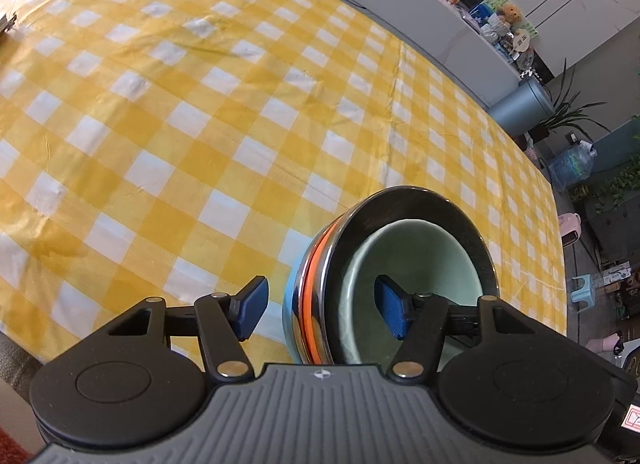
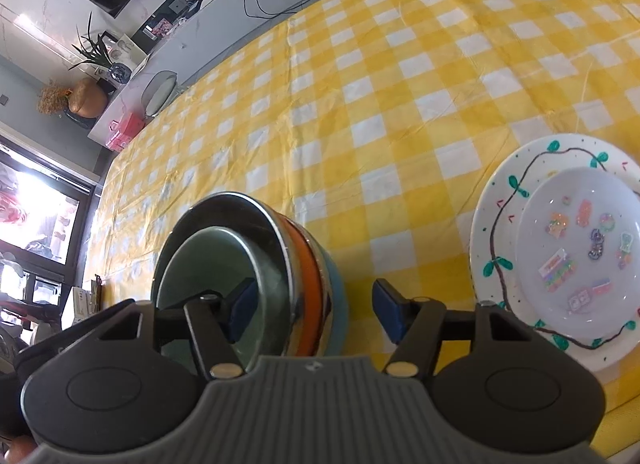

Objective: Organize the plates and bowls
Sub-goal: 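Close both tools on the rim of the nested bowl stack, then lift the bowl stack and carry it over the plate stack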

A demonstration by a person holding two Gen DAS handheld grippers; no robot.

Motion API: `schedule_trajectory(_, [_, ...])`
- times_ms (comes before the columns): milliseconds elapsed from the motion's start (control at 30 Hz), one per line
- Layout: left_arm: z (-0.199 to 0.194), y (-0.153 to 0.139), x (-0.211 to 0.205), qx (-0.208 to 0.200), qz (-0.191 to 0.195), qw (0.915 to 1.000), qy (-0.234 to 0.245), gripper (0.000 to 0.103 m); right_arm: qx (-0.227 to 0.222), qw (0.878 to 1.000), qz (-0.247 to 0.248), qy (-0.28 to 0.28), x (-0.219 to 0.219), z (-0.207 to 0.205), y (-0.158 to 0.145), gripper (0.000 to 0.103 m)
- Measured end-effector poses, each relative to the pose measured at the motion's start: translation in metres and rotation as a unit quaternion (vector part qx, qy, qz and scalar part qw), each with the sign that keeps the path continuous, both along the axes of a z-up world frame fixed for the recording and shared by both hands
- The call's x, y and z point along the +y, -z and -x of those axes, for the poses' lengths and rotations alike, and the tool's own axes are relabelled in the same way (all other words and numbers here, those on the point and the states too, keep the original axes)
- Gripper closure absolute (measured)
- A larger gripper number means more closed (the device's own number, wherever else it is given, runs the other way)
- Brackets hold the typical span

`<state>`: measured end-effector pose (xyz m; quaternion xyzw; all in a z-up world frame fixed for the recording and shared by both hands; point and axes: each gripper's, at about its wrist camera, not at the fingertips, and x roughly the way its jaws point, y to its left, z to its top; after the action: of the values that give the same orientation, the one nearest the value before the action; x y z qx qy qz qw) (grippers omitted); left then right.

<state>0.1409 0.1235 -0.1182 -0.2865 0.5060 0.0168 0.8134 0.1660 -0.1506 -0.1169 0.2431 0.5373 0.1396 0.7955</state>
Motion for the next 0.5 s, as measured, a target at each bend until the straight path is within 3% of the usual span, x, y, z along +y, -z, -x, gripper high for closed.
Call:
schedule_trajectory(133, [-0.002,0.004,-0.001,0.007,0.001,1.0,-0.003,0.033,-0.001,1.0,-0.014,-0.01,0.0,-0.001,0.005,0.045])
schedule_trajectory(200, [-0.003,0.006,-0.003,0.011,-0.002,0.9999,-0.001,0.036,0.003,1.0,-0.019,-0.014,0.002,-0.001,0.007,0.051])
schedule_trajectory(500, [-0.004,0.005,-0.007,0.001,-0.004,0.9999,0.012,0.047,0.0,1.0,-0.023,-0.016,0.004,-0.002,0.011,0.056])
